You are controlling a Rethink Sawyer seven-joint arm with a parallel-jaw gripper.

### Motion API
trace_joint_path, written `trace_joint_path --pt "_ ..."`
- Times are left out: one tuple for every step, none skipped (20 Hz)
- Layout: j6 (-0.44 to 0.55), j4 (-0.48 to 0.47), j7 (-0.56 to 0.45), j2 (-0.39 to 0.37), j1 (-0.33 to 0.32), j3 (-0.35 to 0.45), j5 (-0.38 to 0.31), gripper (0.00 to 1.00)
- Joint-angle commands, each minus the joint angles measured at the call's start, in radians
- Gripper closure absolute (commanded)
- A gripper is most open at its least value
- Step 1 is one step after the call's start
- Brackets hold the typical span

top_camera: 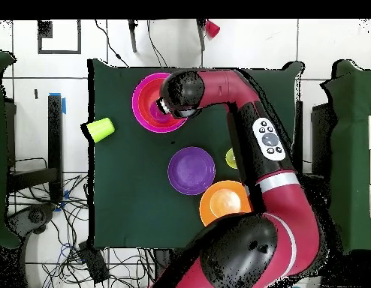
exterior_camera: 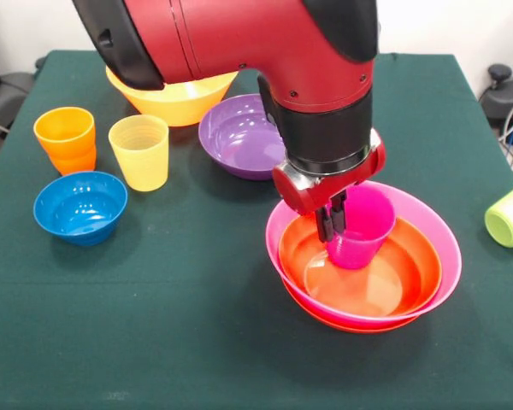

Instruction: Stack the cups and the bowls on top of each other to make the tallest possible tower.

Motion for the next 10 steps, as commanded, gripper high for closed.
trace_joint_path --pt "-0.057 0.066 -0.146 0.007 -0.008 -0.041 -0.060 1.00" --pt "-0.045 0.078 -0.152 -0.009 -0.015 -0.043 -0.055 1.00" --pt "-0.023 0.105 -0.158 -0.040 -0.027 -0.046 -0.047 1.00" --pt "-0.018 0.117 -0.161 -0.057 -0.034 -0.045 -0.044 1.00" --pt "-0.009 0.130 -0.163 -0.082 -0.040 -0.047 -0.043 1.00" --pt "-0.002 0.135 -0.167 -0.091 -0.043 -0.047 -0.043 1.00" --pt "0.005 0.140 -0.172 -0.100 -0.046 -0.046 -0.043 1.00" --pt "0.012 0.145 -0.176 -0.108 -0.048 -0.046 -0.043 1.00" --pt "0.013 0.148 -0.188 -0.108 -0.054 -0.040 -0.043 1.00" --pt "0.015 0.151 -0.200 -0.107 -0.061 -0.035 -0.043 1.00"
